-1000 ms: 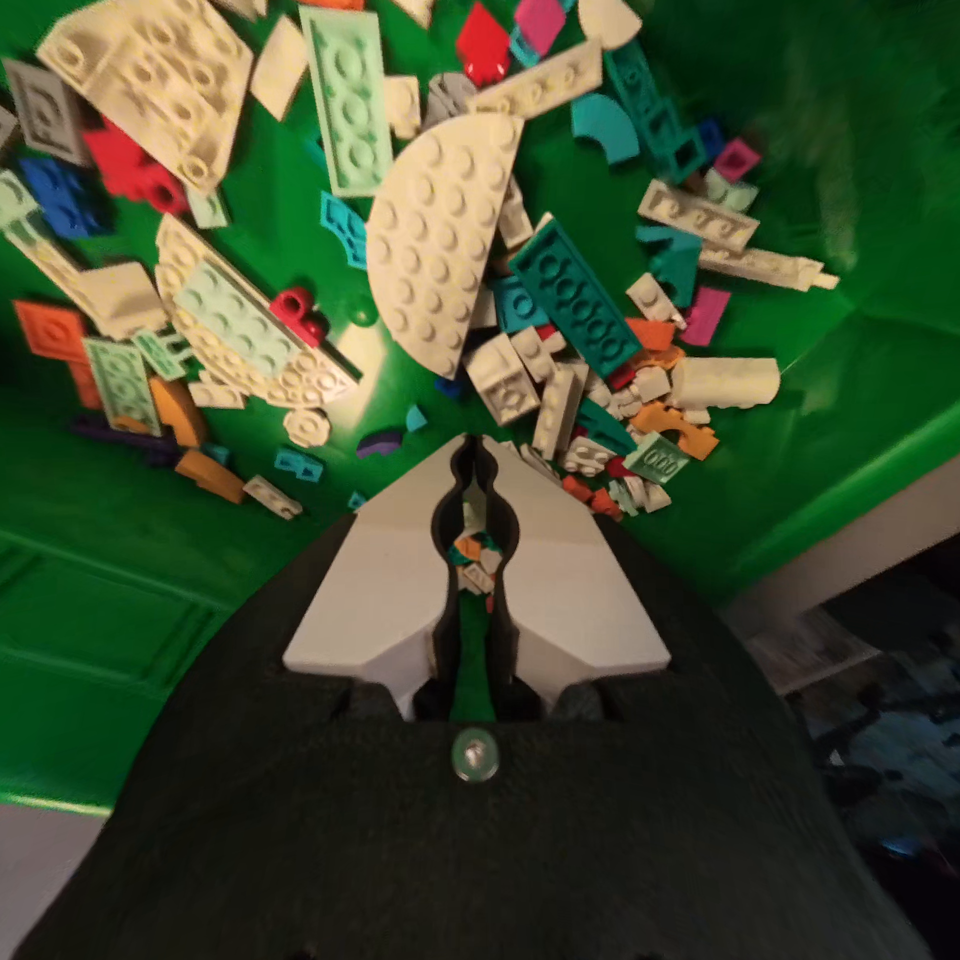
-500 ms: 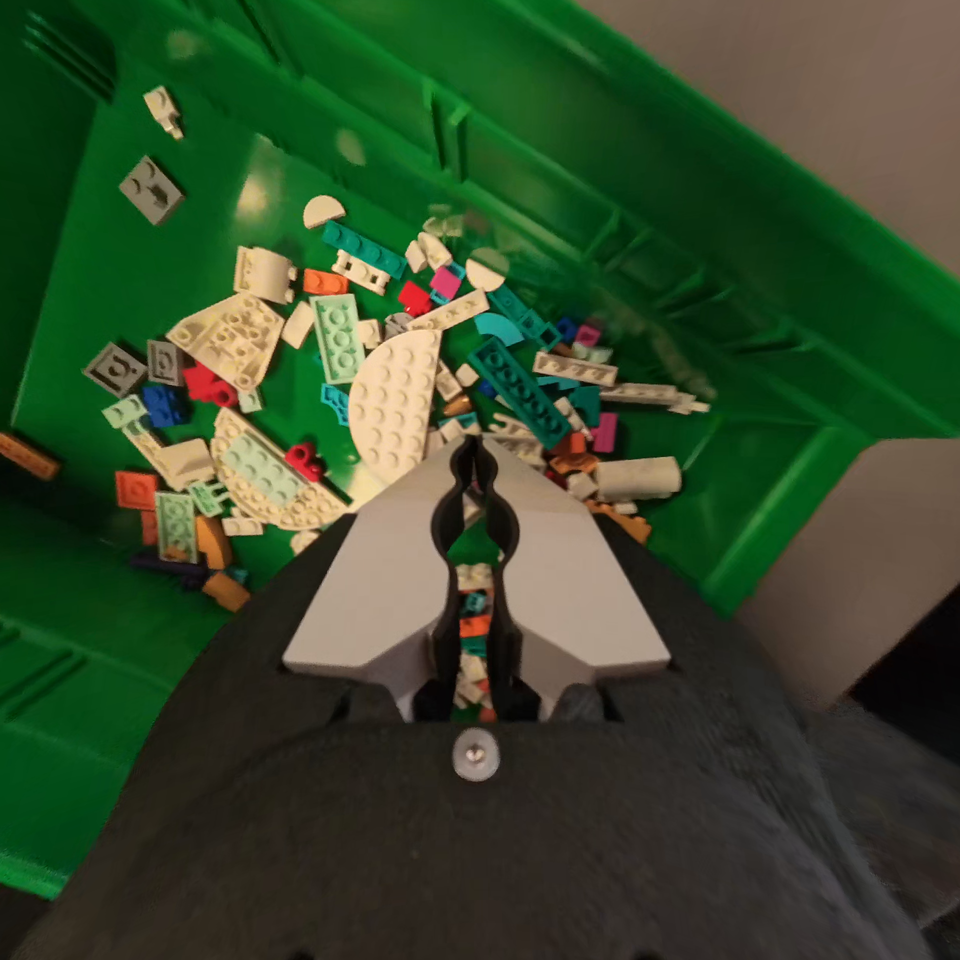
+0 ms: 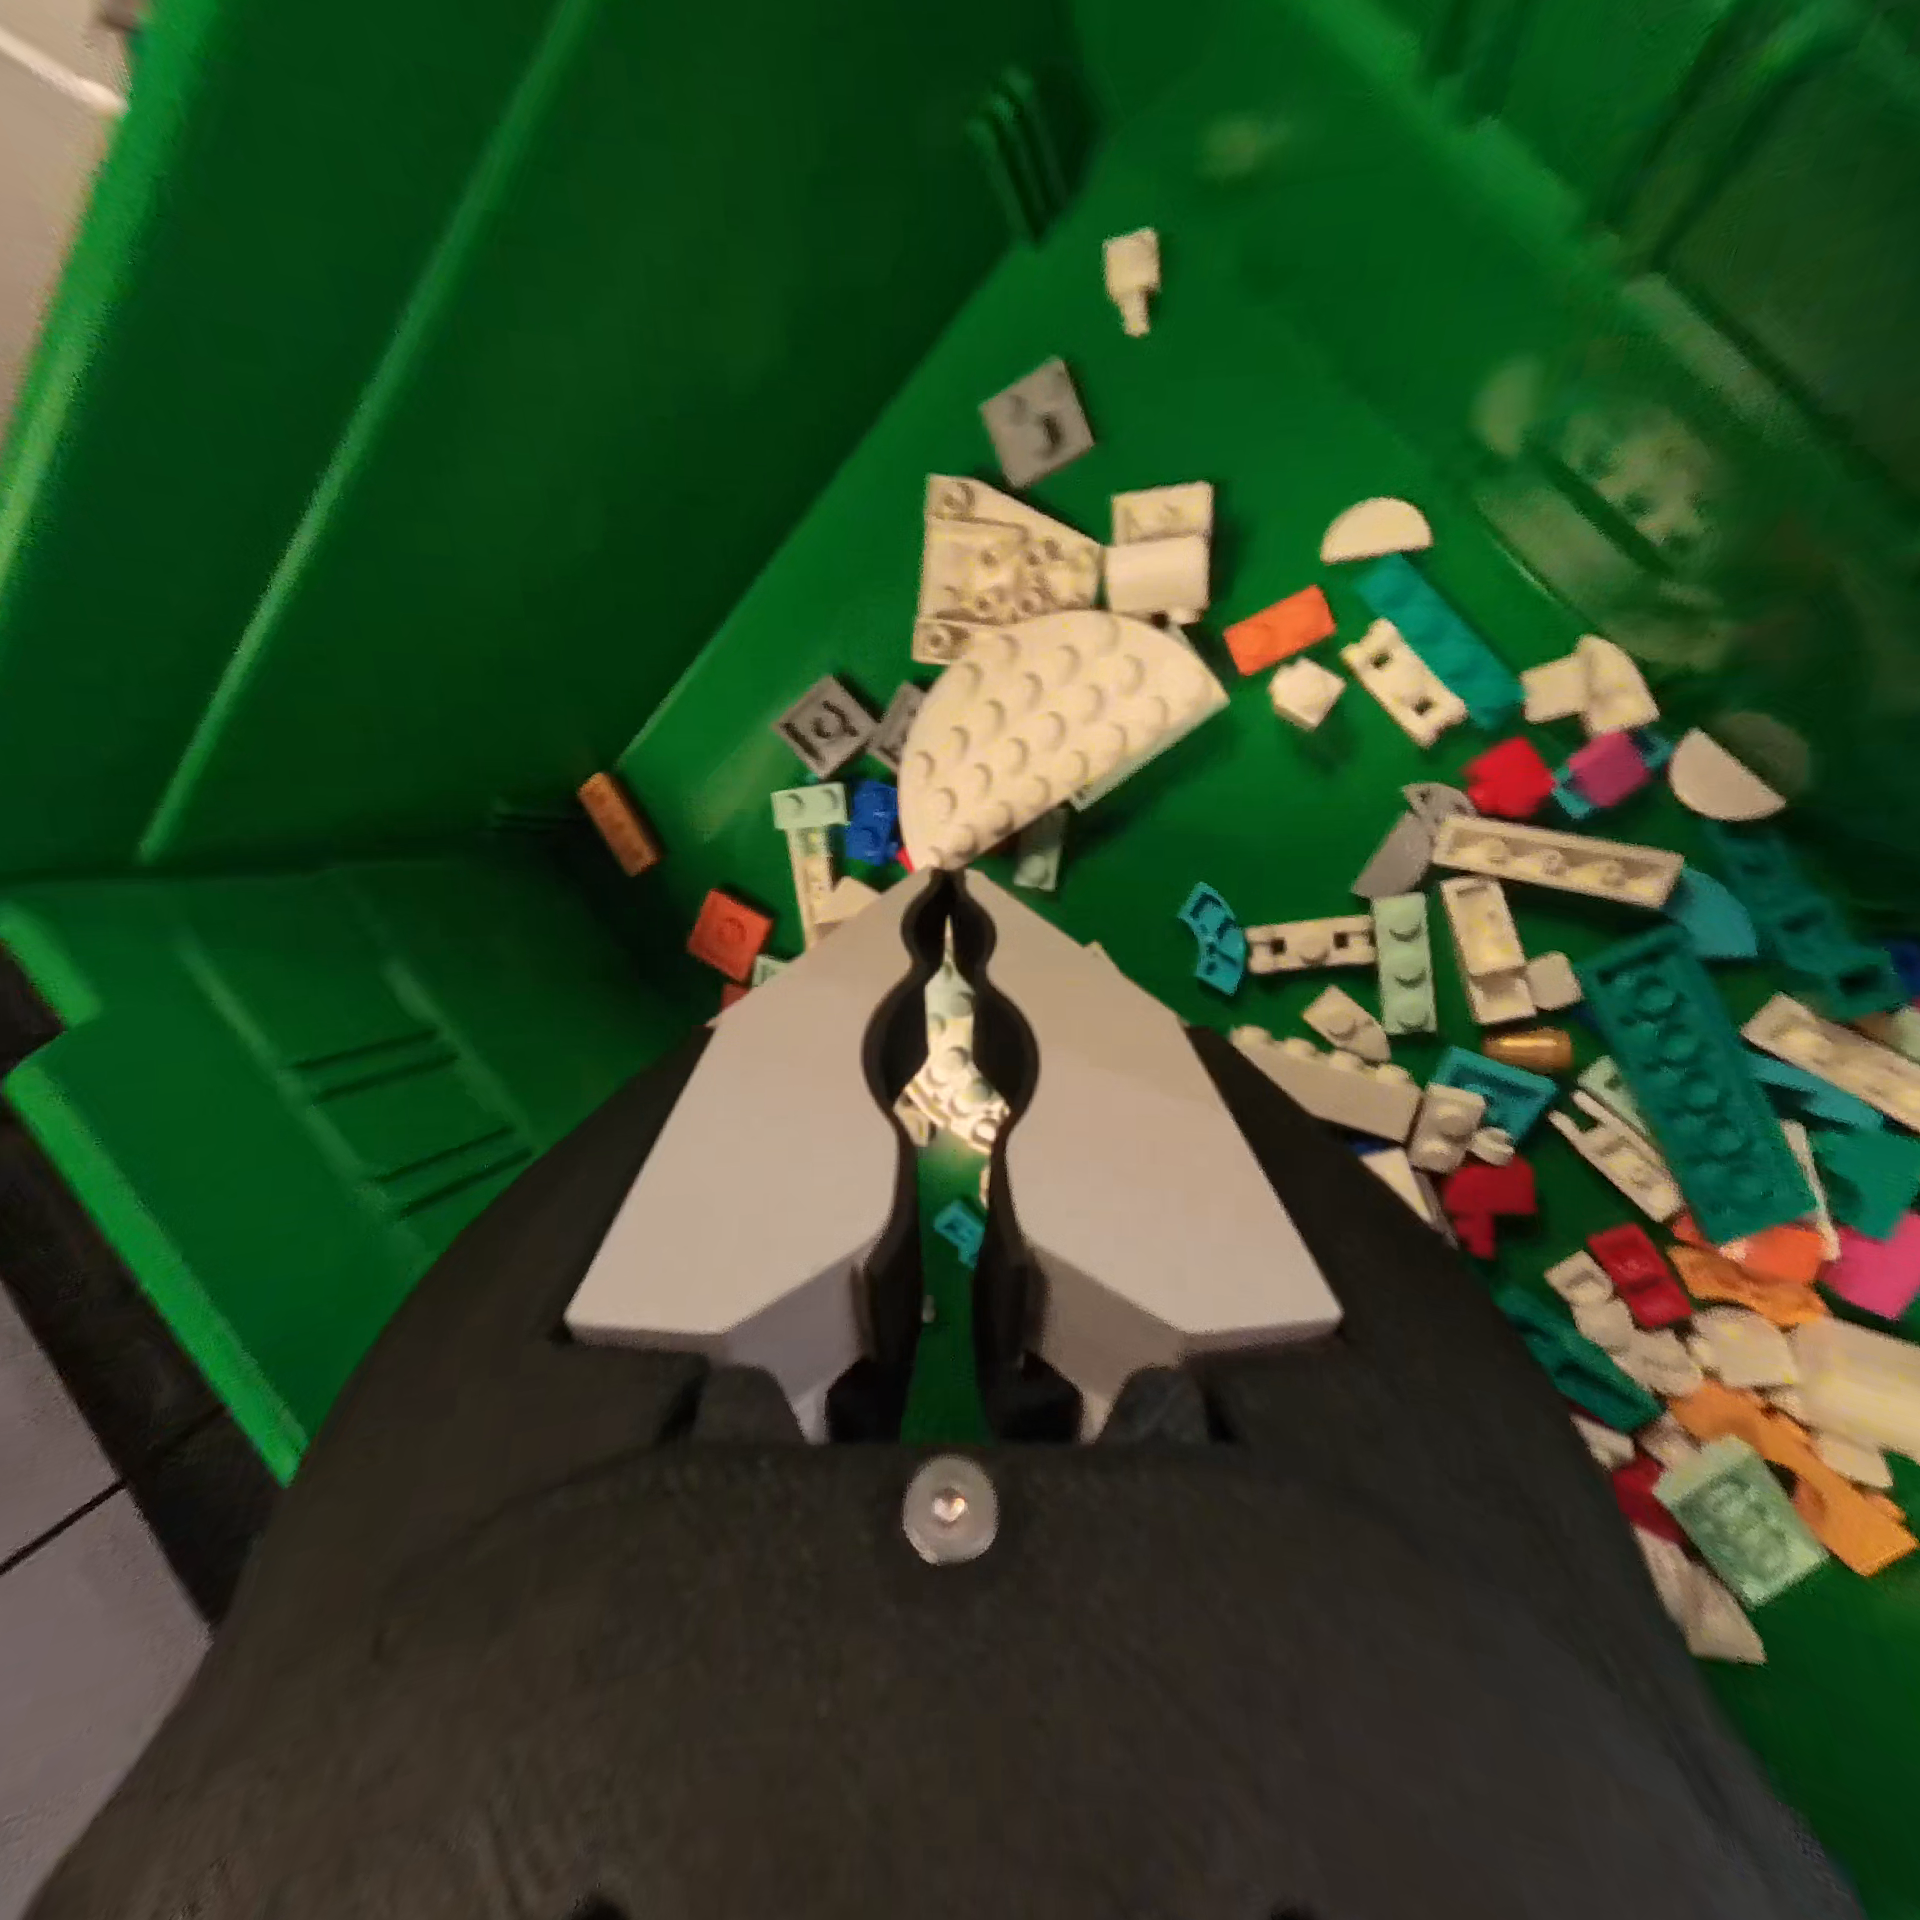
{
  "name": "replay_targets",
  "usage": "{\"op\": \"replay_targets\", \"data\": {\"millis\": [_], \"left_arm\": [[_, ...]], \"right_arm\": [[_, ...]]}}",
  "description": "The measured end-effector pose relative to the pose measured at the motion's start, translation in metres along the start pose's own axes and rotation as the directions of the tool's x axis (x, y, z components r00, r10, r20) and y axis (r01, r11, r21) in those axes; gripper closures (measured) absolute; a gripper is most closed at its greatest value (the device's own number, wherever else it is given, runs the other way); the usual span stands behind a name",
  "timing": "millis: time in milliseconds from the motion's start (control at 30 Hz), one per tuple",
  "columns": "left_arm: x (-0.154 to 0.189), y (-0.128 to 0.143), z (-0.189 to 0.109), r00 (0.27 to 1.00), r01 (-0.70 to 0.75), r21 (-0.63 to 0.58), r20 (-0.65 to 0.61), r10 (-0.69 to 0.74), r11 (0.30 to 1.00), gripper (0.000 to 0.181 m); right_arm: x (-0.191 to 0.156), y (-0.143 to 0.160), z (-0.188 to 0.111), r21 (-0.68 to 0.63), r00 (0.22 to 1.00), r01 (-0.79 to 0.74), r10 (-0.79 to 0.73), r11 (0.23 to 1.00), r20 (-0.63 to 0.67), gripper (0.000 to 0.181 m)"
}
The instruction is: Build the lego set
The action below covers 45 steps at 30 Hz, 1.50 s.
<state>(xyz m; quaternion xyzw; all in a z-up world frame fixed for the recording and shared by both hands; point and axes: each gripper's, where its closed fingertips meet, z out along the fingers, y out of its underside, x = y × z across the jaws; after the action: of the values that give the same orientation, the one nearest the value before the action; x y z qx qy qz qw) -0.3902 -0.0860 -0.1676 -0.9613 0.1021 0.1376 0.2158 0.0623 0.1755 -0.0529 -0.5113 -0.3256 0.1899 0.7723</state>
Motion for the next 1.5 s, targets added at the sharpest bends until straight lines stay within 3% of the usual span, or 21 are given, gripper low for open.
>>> {"op": "replay_targets", "data": {"millis": [33, 133, 233, 333, 500, 600, 933, 1033, 1500], "left_arm": [[-0.002, -0.003, -0.003, 1.0, 0.024, 0.035, 0.001, -0.024, 0.999, 0.181], [-0.002, -0.013, -0.016, 0.997, 0.075, 0.141, -0.021, -0.073, 0.987, 0.181], [-0.005, -0.02, -0.038, 0.997, 0.055, 0.234, 0.042, -0.066, 0.971, 0.181], [0.001, -0.017, -0.057, 0.996, 0.027, 0.266, 0.079, -0.05, 0.964, 0.181], [0.025, -0.009, -0.072, 0.998, 0.044, 0.317, 0.02, -0.054, 0.947, 0.181], [0.029, -0.004, -0.071, 0.998, 0.061, 0.343, 0.012, -0.069, 0.938, 0.181], [0.056, -0.001, -0.039, 0.962, 0.253, 0.407, -0.203, -0.183, 0.878, 0.181], [0.049, -0.005, -0.045, 0.97, 0.238, 0.456, -0.148, -0.191, 0.857, 0.181], [0.075, -0.03, -0.06, 0.94, 0.335, 0.539, -0.246, -0.237, 0.773, 0.181]], "right_arm": [[0.0, 0.0, 0.0, 0.0, 1.0, 0.0, 0.0, 1.0, 0.0, 0.14], [0.0, 0.0, 0.0, 0.001, 1.0, -0.001, 0.001, 1.0, 0.0, 0.14], [0.0, 0.0, 0.0, 0.002, 1.0, -0.003, 0.003, 1.0, 0.0, 0.14], [0.0, 0.0, 0.0, 0.002, 1.0, -0.004, 0.004, 1.0, 0.001, 0.14], [0.0, 0.0, 0.0, 0.003, 1.0, -0.003, 0.003, 1.0, 0.003, 0.14], [0.0, -0.001, 0.0, 0.004, 1.0, -0.007, 0.007, 1.0, 0.003, 0.14], [0.001, -0.001, -0.001, 0.004, 1.0, -0.007, 0.007, 1.0, -0.003, 0.14], [0.001, -0.001, -0.001, 0.004, 1.0, -0.008, 0.008, 1.0, -0.004, 0.14], [0.003, -0.001, -0.002, 0.008, 1.0, -0.018, 0.018, 1.0, -0.011, 0.14]]}}
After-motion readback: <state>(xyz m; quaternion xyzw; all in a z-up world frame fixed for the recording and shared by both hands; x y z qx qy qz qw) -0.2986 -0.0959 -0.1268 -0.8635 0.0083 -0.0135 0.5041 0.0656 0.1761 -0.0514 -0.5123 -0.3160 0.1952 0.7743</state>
